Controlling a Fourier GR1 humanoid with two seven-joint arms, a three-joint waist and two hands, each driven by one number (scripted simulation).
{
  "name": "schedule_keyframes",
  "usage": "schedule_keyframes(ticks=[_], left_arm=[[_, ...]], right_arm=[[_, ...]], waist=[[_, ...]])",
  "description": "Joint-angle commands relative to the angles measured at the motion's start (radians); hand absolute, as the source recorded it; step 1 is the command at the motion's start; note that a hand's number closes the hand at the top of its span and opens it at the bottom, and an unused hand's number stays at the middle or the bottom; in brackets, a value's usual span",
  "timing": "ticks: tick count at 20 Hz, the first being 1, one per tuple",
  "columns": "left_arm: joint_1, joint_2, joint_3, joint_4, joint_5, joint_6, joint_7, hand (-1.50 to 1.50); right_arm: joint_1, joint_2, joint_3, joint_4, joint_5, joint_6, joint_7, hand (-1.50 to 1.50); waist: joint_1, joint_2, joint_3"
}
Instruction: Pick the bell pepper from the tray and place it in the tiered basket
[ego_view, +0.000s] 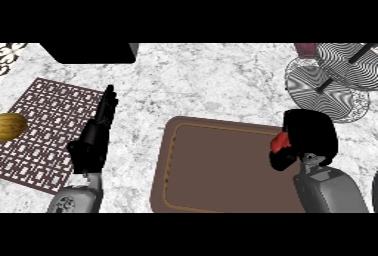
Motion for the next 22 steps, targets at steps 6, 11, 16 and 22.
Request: schedule_keyframes(ticks=[6,11,16,22], left_arm=[[-0.011,0.022,0.035,0.025,0.025,-0.023,-0.024,0.0],[-0.015,-0.001,0.01,0.0,0.002,-0.005,0.009,0.0],[0.017,-0.001,0.005,-0.005,-0.001,-0.007,-0.007,0.0],[-0.044,-0.001,0.016,0.011,0.015,-0.023,0.029,0.0]], right_arm=[[-0.221,-0.044,-0.126,-0.345,-0.019,0.275,0.12,1.5],[-0.416,-0.022,-0.237,-0.414,-0.084,0.466,0.185,1.5],[-0.63,-0.062,-0.398,-0.35,-0.14,0.577,0.21,1.5],[-0.722,-0.011,-0.58,-0.193,-0.219,0.371,0.195,1.5]], waist=[[-0.006,-0.002,0.0],[0.003,0.0,0.001],[0.007,-0.001,0.0],[0.01,0.004,0.002]])
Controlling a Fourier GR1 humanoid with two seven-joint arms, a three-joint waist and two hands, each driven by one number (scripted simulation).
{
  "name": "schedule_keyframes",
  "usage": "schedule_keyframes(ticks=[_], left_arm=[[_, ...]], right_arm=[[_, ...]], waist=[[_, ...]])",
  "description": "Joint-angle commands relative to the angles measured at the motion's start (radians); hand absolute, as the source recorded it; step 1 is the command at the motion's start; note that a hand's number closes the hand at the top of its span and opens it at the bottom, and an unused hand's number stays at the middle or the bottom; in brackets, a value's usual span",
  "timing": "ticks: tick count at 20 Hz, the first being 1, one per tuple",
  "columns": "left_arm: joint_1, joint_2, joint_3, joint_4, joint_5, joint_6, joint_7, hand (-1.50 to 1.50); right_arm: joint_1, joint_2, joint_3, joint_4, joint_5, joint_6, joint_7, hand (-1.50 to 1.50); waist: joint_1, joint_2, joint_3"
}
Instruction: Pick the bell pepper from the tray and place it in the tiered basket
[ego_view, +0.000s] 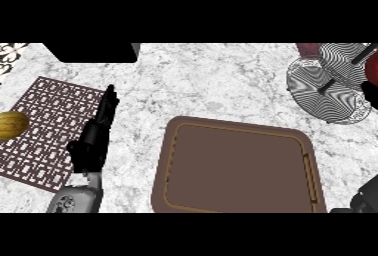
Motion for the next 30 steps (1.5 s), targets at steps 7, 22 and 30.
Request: schedule_keyframes(ticks=[7,22,30], left_arm=[[-0.016,-0.016,0.013,0.079,-0.007,0.011,-0.07,0.0],[0.003,-0.024,-0.014,0.012,-0.02,0.0,-0.008,0.0],[0.005,-0.018,-0.014,0.001,-0.03,0.003,-0.008,0.0]], right_arm=[[-0.124,-0.14,-0.062,0.344,-0.043,-0.218,-0.037,1.5],[-0.035,-0.352,0.001,0.694,-0.03,-0.499,-0.251,1.5],[-0.03,-0.286,-0.221,0.852,-0.177,-0.692,-0.225,-1.5]], waist=[[0.003,0.006,0.0],[0.002,0.003,0.001],[0.005,0.004,0.001]])
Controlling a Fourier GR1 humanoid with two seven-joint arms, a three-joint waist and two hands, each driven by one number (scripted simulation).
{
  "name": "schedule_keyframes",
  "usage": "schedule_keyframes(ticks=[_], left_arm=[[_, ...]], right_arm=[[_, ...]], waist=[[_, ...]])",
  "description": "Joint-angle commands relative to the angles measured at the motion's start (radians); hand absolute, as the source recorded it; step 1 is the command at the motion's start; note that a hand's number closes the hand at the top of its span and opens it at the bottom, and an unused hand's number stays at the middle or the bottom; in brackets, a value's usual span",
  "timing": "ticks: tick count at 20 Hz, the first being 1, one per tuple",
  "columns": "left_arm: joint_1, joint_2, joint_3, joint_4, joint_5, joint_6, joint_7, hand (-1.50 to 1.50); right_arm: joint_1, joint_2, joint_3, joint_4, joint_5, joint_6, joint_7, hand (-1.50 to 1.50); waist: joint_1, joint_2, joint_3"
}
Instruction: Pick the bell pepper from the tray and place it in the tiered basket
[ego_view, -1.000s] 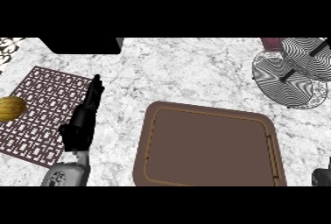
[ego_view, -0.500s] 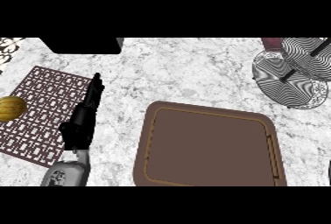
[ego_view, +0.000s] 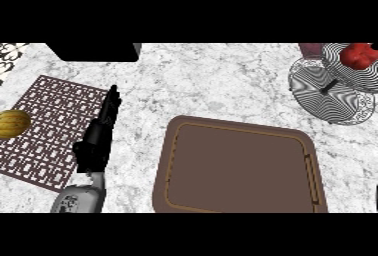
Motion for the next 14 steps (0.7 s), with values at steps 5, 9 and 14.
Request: schedule_keyframes(ticks=[5,9,14], left_arm=[[0.02,0.005,-0.01,-0.063,-0.007,-0.002,0.044,0.0],[0.02,-0.017,-0.038,-0.071,-0.027,0.025,0.062,0.0],[-0.01,0.013,0.012,-0.017,0.003,0.007,0.017,0.0]], right_arm=[[-0.007,0.001,-0.152,0.008,-0.151,-0.165,-0.032,-1.5],[-0.016,-0.069,-0.232,-0.005,-0.175,-0.229,0.023,-1.5],[0.036,-0.162,-0.366,-0.072,-0.271,-0.157,0.1,-1.5]], waist=[[-0.004,-0.005,0.0],[-0.009,-0.006,0.0],[-0.03,-0.009,0.0]])
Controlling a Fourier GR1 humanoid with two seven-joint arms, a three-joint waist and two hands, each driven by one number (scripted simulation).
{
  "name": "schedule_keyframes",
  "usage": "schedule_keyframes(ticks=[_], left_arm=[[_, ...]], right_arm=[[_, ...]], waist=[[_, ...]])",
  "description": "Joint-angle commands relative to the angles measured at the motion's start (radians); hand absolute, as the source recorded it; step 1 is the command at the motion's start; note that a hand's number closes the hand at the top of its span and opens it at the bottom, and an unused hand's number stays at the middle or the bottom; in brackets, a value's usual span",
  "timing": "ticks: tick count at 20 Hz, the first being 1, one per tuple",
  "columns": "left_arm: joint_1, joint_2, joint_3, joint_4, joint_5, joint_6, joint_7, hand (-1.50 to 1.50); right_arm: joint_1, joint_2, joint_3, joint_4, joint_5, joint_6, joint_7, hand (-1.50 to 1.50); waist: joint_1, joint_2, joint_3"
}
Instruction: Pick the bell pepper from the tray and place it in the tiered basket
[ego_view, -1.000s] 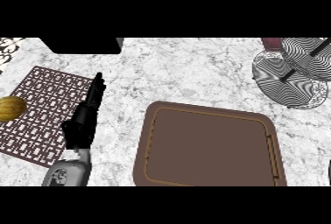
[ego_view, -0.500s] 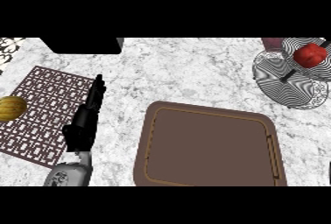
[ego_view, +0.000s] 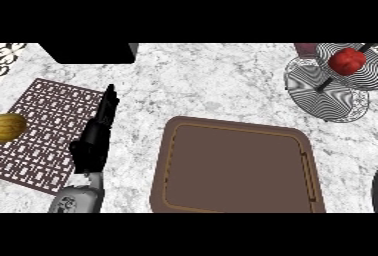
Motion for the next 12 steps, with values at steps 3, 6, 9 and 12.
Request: schedule_keyframes(ticks=[3,6,9,12], left_arm=[[0.011,0.011,0.017,-0.033,0.021,-0.011,0.032,0.0],[0.01,0.02,0.048,0.018,0.03,-0.008,-0.029,0.0],[0.05,0.029,0.044,-0.018,0.033,-0.017,-0.024,0.0],[0.028,0.002,0.026,-0.007,0.019,0.003,-0.015,0.0]], right_arm=[[0.137,-0.091,-0.201,-0.13,-0.158,0.075,0.013,-1.5],[0.243,-0.112,-0.325,-0.2,-0.274,0.162,-0.026,-1.5],[0.395,-0.143,-0.465,-0.231,-0.37,0.266,-0.094,-1.5],[0.509,-0.161,-0.577,-0.237,-0.474,0.382,-0.14,-1.5]], waist=[[-0.022,-0.007,0.001],[-0.034,-0.007,0.001],[-0.044,-0.011,0.001],[-0.034,-0.006,0.001]])
